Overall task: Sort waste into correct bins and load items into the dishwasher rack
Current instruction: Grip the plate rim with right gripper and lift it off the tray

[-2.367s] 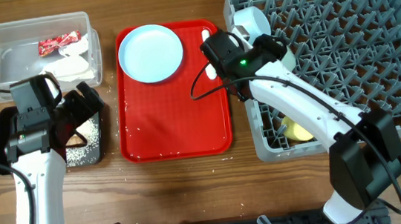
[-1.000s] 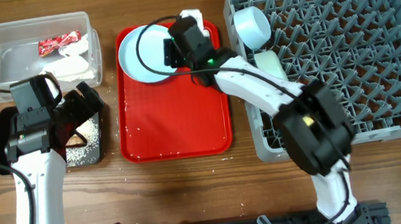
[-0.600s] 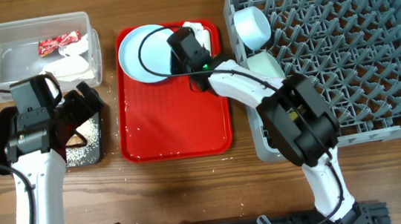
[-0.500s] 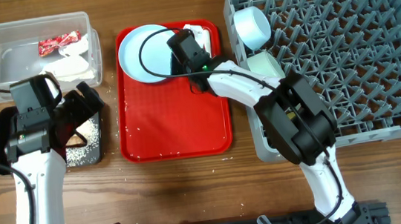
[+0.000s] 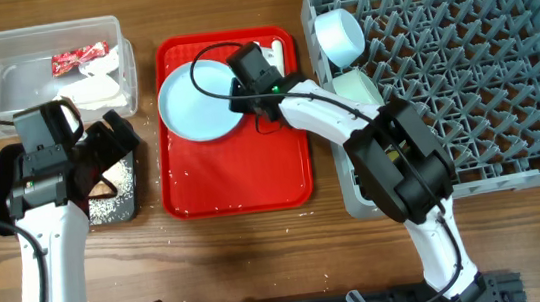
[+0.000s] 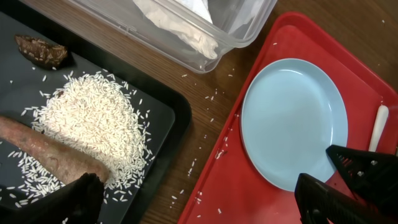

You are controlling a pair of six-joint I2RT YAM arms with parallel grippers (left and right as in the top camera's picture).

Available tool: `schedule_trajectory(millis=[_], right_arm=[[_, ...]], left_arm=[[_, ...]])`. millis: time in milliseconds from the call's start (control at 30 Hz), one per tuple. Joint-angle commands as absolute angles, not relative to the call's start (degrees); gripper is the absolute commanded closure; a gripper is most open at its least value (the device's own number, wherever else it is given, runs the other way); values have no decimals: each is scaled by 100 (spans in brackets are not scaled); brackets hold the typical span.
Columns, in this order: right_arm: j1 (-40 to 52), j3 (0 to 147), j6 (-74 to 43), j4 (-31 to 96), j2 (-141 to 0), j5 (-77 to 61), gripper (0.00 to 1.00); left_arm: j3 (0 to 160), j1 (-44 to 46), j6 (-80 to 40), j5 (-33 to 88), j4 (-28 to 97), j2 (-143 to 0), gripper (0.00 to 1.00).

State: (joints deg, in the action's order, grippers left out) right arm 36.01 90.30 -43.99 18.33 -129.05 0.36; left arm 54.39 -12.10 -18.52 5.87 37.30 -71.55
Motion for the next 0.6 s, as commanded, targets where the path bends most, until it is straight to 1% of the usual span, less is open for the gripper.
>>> schedule_trajectory(millis=[0, 100, 200, 267, 333, 400, 467, 567], right_arm=[[3625, 9411, -4180, 2536, -12973, -180, 96], [3625, 9883, -3573, 3210, -12938, -137, 96], [3625, 10357, -2639, 3791, -12822, -143, 96], [3594, 10536, -1914, 4263, -12451, -128, 96], [3446, 10536, -1793, 4598, -11769, 569, 96], [3321, 10536, -1304, 4661, -11218, 1192, 96], [3247, 10536, -921, 4681, -10884, 1667, 96], [3083, 10536, -541, 4740, -10302, 2967, 96]], left_arm=[[5520, -1249, -1846, 569, 3730, -7102, 0], [5520, -1249, -1846, 572, 3730, -7102, 0], [5520, -1249, -1846, 569, 3730, -7102, 0], [5520, -1249, -1846, 572, 3730, -7102, 0], [5520, -1249, -1846, 569, 3730, -7102, 0], [5520, -1249, -1846, 569, 3730, -7102, 0], [5520, -1249, -1846, 569, 3730, -7102, 0], [5520, -1249, -1846, 569, 3730, -7102, 0]])
